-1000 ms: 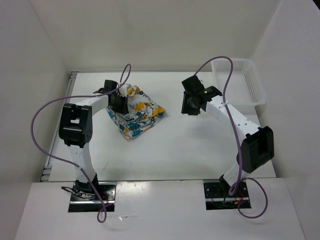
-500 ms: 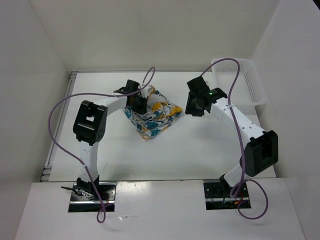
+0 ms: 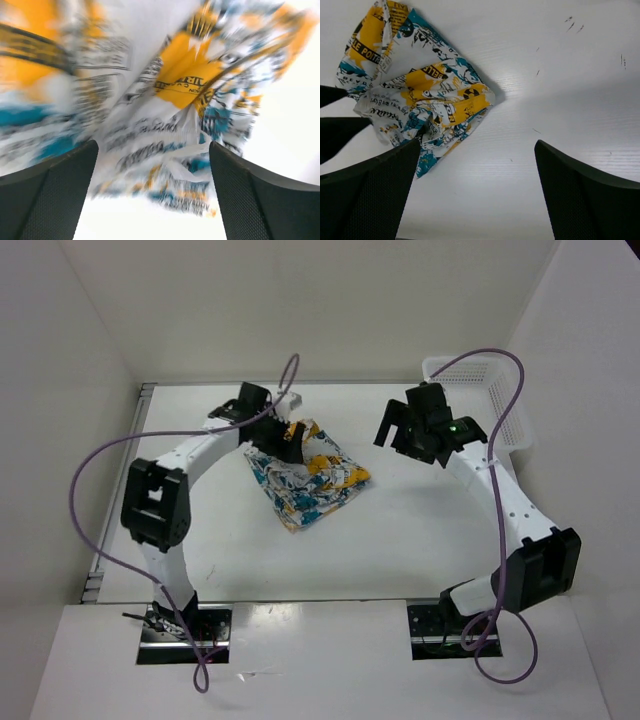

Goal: Fold and stack the shorts
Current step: Fold the shorts

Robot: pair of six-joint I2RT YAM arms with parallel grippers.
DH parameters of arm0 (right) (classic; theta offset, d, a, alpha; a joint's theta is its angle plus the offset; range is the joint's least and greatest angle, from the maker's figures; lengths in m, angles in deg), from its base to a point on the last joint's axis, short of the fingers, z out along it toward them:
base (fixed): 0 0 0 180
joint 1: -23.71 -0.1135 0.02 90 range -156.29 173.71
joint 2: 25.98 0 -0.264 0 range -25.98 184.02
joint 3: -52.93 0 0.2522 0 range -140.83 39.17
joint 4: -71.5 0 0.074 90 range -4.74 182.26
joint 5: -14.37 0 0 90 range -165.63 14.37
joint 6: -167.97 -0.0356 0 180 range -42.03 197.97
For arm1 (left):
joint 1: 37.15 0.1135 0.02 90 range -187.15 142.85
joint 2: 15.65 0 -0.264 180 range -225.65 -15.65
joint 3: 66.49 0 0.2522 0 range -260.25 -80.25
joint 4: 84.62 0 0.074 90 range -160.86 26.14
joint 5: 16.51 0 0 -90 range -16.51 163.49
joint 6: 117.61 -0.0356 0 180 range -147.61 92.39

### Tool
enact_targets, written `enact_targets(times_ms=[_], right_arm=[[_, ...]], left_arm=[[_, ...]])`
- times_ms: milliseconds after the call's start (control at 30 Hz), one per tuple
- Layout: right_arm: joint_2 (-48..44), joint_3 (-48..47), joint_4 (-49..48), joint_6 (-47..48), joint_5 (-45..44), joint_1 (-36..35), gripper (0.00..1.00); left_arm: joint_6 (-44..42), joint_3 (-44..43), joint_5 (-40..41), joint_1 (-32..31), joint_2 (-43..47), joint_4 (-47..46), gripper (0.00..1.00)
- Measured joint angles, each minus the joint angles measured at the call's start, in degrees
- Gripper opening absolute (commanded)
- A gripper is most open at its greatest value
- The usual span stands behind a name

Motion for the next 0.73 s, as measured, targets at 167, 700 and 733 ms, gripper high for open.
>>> enact_targets(times_ms=[167,700,733], right_arm=[[-2.4,0.1,-1.6,0.1,-0.7,0.6,1.0],[-8.9,3.4,-1.9,-0.9,-7.2,3.2,1.0],[-9.6,3.5,-2.0,-1.0,-7.5,3.2,1.0]], left_arm=[[0.1,-0.3,-0.3,4.1,14.9,-0.6,0.99],[0.1,10.5,0.8,24.7,38.8,-3.8,0.99],[0.1,10.8,0.8,24.7,38.8,-3.8,0.99]])
